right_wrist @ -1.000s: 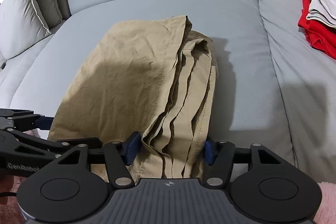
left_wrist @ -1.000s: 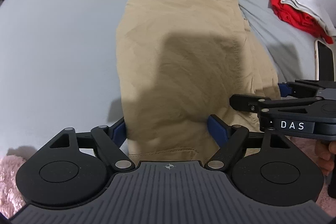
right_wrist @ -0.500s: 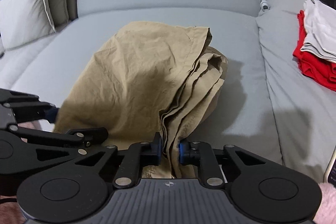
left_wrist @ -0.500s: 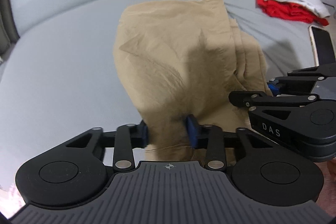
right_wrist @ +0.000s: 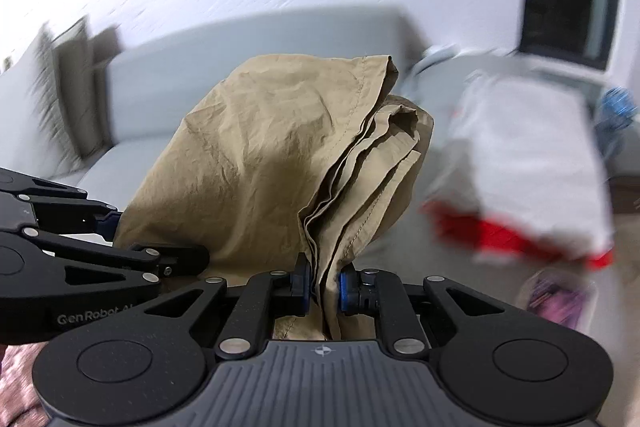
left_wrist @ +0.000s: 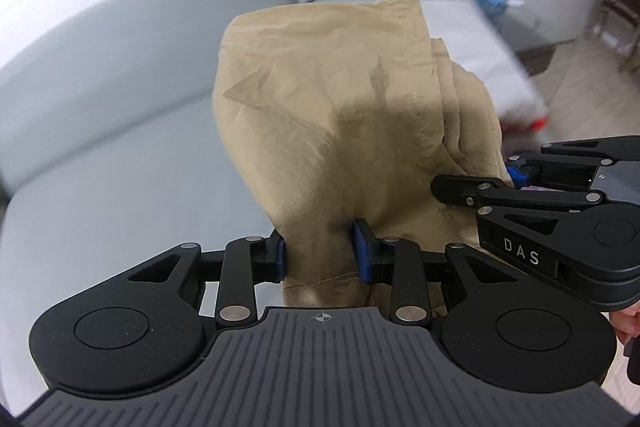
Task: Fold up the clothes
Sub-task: 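Grasp the folded pants with both grippers and lift them, then carry the pants with both grippers onto the stack of red and white clothes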
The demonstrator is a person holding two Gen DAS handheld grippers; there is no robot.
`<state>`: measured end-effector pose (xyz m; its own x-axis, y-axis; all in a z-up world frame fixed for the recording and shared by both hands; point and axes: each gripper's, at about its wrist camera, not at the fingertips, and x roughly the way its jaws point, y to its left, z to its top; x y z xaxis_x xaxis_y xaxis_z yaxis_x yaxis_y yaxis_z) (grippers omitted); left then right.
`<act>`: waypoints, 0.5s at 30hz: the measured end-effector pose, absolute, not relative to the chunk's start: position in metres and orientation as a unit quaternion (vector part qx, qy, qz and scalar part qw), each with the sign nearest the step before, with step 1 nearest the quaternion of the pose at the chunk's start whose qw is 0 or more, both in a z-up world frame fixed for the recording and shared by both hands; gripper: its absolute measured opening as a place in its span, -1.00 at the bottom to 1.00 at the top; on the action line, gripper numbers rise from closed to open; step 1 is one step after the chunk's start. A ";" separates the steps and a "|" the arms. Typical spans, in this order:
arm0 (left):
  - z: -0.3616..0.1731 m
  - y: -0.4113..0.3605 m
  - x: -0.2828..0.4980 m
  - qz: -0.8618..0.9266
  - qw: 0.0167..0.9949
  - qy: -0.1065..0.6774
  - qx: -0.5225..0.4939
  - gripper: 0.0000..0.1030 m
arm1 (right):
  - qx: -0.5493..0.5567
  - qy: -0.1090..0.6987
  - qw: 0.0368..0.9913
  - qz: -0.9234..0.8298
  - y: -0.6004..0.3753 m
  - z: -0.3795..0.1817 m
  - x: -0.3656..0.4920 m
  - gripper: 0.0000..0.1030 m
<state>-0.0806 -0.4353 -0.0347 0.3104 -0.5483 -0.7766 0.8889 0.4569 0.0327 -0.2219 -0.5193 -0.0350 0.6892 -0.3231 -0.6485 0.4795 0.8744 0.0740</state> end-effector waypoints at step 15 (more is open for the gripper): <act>-0.040 -0.697 -0.066 -0.527 0.729 0.392 0.194 -0.32 | 0.121 0.376 0.862 -0.319 -0.759 -0.019 -0.206 -0.70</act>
